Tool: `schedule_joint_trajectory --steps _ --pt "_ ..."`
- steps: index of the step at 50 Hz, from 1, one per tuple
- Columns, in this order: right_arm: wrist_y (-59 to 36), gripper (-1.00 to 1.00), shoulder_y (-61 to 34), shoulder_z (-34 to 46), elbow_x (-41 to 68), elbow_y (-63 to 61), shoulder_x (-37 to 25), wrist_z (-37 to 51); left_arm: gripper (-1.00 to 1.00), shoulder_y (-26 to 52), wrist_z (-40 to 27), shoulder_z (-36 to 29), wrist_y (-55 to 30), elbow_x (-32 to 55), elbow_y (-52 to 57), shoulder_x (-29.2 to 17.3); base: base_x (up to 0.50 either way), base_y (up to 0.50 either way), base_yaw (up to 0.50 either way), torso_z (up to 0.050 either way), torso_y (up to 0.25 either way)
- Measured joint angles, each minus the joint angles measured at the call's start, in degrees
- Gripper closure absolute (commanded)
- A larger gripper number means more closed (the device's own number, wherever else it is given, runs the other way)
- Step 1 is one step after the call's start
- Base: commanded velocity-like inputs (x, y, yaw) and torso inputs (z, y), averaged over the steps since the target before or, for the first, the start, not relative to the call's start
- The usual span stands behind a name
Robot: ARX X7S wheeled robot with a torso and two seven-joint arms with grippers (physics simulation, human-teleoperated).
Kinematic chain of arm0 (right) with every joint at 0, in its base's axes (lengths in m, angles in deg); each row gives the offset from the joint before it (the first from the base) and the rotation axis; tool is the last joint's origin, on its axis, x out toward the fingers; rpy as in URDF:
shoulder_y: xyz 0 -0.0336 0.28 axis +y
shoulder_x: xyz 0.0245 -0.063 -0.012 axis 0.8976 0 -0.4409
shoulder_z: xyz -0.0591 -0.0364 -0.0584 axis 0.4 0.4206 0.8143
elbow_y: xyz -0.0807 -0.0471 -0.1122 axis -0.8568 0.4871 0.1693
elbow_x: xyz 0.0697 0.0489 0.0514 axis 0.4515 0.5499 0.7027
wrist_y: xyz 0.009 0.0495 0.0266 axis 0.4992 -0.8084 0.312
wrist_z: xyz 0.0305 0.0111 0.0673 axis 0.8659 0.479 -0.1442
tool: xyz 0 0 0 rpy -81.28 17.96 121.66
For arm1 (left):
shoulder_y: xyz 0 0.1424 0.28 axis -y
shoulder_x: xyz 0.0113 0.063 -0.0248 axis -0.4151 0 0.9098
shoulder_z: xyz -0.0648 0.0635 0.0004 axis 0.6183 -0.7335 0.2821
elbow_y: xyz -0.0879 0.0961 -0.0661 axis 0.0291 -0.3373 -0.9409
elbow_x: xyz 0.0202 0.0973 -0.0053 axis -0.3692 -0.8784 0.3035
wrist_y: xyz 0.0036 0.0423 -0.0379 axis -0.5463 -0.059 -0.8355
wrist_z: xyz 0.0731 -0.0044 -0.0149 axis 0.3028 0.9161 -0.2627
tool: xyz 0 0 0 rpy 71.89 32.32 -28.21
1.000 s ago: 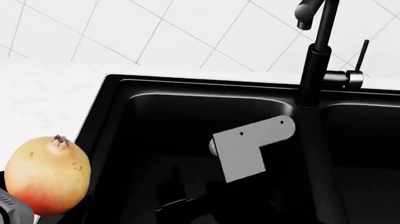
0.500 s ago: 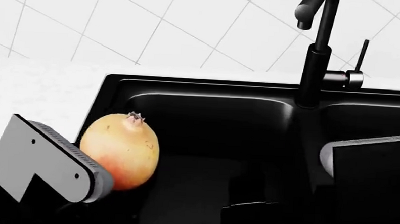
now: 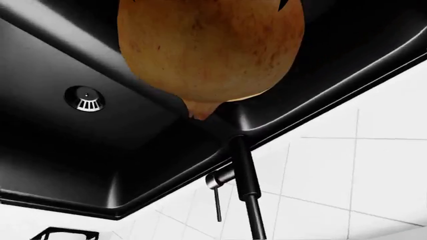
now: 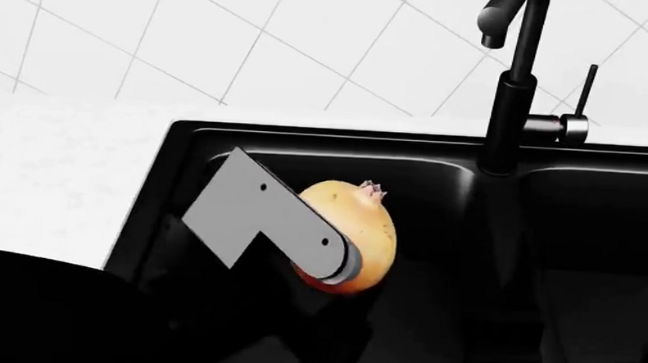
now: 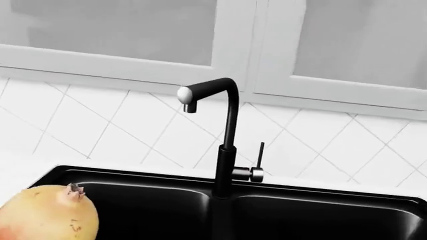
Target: There is a mixed pile of frozen fruits and vegetables on the counter. Locate all the frozen vegetables and place the items in a bowl on the counter. Take all the frozen fruits and defrost them in a running sink.
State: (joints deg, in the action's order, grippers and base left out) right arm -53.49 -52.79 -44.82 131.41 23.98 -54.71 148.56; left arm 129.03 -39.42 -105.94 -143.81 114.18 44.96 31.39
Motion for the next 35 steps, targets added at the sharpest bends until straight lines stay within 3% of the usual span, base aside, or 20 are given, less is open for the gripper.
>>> schedule_joint_trajectory --steps 14,35 --pt "6.73 -1.0 5.83 -3.03 0.74 -2.47 -6.44 -0.01 1.0 2.06 9.16 -6.52 3.0 -8.23 -14.96 5.51 0.0 0.0 0.0 0.0 0.001" --pt "8.33 -1.0 6.81 -7.47 4.2 -3.81 -9.54 1.45 1.0 1.21 18.2 -12.71 8.94 -16.58 -34.74 9.37 0.0 0.0 0.0 0.0 0.0"
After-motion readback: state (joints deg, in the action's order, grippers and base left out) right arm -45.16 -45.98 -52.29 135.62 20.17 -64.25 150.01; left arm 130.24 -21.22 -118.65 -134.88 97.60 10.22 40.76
